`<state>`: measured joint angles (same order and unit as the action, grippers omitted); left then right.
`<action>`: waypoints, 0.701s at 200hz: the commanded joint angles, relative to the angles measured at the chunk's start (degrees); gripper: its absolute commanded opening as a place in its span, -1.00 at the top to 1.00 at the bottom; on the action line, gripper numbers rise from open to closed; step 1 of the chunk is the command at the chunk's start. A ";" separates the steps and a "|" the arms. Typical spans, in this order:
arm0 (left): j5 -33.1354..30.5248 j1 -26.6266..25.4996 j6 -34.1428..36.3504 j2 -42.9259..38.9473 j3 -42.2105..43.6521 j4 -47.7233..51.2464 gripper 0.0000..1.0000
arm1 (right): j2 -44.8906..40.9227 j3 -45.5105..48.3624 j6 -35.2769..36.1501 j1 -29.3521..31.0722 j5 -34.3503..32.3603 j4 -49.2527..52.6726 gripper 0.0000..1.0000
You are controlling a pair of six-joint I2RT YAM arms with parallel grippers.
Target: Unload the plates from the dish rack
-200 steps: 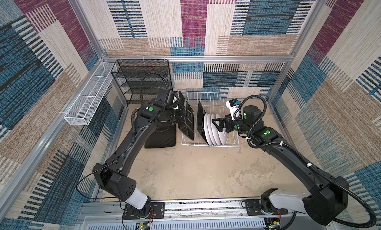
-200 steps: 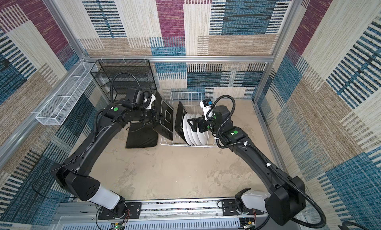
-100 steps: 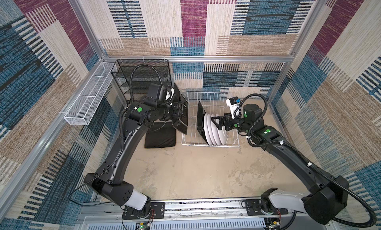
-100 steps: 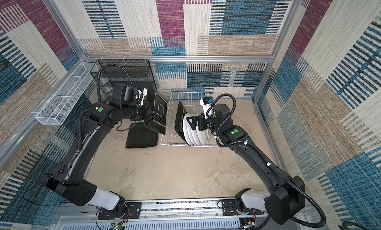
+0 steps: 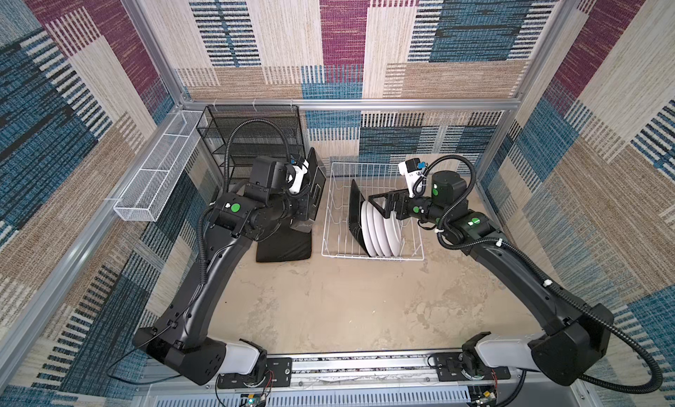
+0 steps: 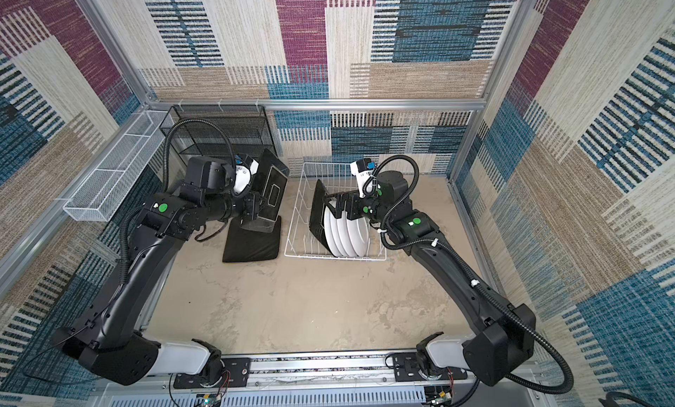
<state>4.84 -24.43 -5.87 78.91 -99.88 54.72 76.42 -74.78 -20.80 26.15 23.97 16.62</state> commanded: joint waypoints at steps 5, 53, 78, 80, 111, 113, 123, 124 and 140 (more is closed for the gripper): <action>-2.99 -0.18 10.18 -2.57 2.48 -16.32 1.00 | 0.86 -2.11 -4.48 -0.48 4.10 -0.30 -1.00; -5.63 -1.32 20.02 -6.24 9.07 -26.15 1.00 | 3.46 -6.75 -13.64 -3.32 9.34 -1.46 -1.00; -5.19 -2.43 27.05 -7.89 13.27 -29.51 1.00 | 5.49 -9.21 -17.19 -4.27 12.67 -1.11 -1.00; -5.24 -2.55 27.77 -8.12 13.71 -29.96 1.00 | 5.67 -9.41 -17.42 -4.36 12.66 -0.94 -1.00; -6.73 -5.08 38.22 -10.65 19.87 -34.82 1.00 | 7.24 -11.23 -20.18 -5.05 13.46 -0.88 -0.99; -6.94 -5.17 38.85 -10.74 20.09 -35.13 1.00 | 7.47 -11.36 -20.47 -5.12 13.54 -0.84 -0.99; -7.95 -5.94 41.96 -11.12 21.66 -36.30 1.00 | 8.15 -11.99 -21.56 -5.40 14.34 -1.09 -0.99; -8.02 -6.05 42.11 -11.18 21.83 -36.46 1.00 | 8.22 -12.06 -21.65 -5.40 14.43 -1.12 -0.99; -10.07 -7.40 47.09 -11.84 24.44 -39.70 1.00 | 9.50 -13.41 -22.40 -5.50 15.39 -1.63 -0.98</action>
<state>-1.48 -30.50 29.43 68.55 -77.71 33.08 84.58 -86.35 -39.81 20.86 36.71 16.80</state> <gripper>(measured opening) 0.160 0.994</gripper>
